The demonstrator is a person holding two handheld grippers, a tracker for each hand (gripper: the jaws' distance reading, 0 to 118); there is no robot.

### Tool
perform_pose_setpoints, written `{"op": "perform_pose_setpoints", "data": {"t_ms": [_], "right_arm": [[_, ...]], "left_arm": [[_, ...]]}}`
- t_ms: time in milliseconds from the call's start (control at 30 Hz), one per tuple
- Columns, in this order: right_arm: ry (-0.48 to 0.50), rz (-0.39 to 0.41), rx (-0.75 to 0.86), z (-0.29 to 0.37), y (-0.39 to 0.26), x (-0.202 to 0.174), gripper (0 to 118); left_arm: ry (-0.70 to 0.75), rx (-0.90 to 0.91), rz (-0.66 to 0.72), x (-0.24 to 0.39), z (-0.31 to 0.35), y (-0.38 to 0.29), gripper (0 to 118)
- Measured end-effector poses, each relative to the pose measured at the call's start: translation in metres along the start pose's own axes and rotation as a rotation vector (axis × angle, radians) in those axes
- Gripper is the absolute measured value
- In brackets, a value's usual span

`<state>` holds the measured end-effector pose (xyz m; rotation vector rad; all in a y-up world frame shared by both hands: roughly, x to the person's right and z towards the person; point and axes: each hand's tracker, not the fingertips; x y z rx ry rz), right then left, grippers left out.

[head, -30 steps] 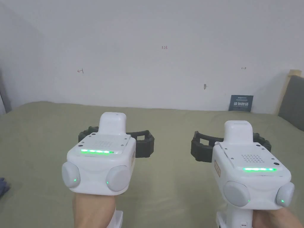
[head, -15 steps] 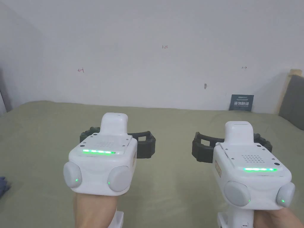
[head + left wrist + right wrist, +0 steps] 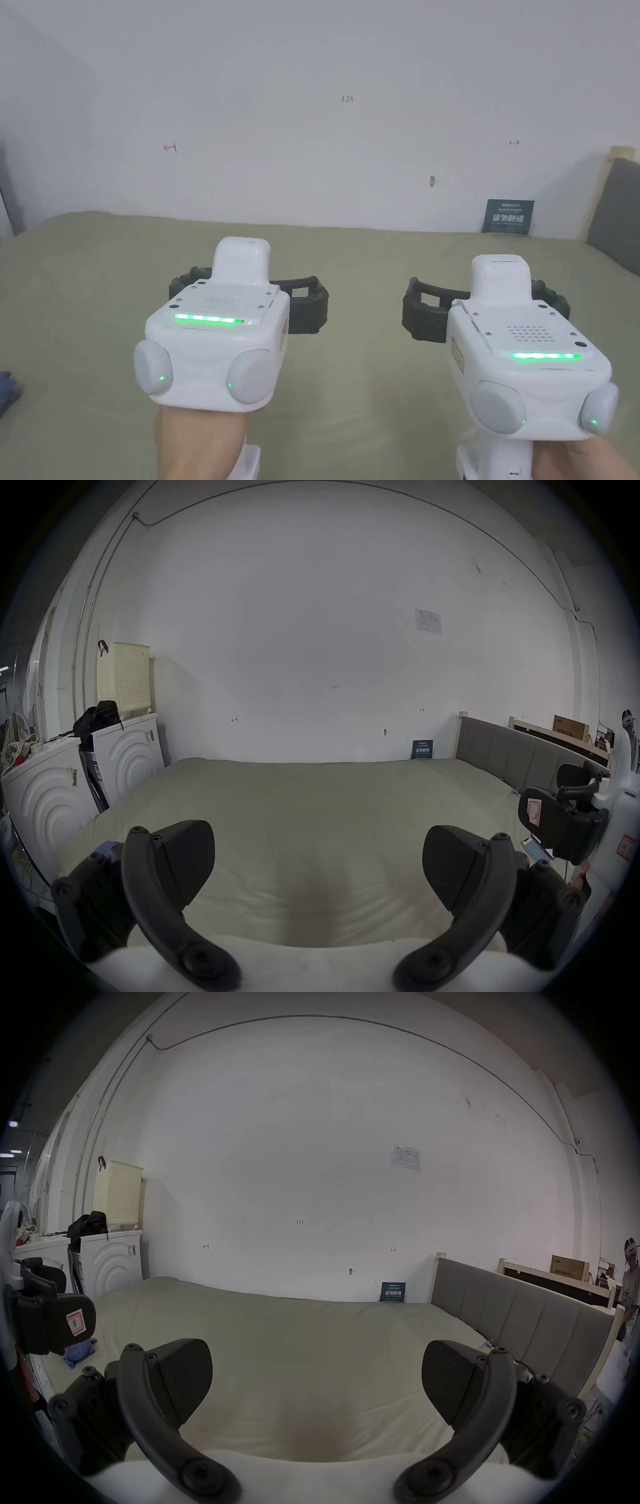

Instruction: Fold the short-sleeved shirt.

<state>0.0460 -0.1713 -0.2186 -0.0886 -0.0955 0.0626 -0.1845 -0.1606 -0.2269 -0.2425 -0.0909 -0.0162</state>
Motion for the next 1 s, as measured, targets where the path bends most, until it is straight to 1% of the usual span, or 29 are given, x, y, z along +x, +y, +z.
{"op": "perform_pose_setpoints", "data": {"t_ms": [233, 400, 667, 1000], "right_arm": [[0.038, -0.010, 0.003, 0.0028, 0.0018, 0.0010, 118], [0.048, -0.040, -0.010, 0.0041, 0.0044, 0.0000, 118], [0.027, -0.014, -0.013, 0.0027, 0.0013, 0.0011, 118], [0.013, -0.036, -0.027, -0.0007, 0.0010, 0.0055, 118]], "left_arm": [[0.001, -0.003, 0.002, -0.0008, -0.0001, -0.0002, 118], [0.004, -0.013, -0.001, -0.0003, -0.0020, -0.0024, 118], [0.009, -0.015, -0.003, -0.0001, -0.0035, -0.0041, 118], [0.034, -0.005, -0.007, -0.0021, -0.0031, -0.0027, 118]]}}
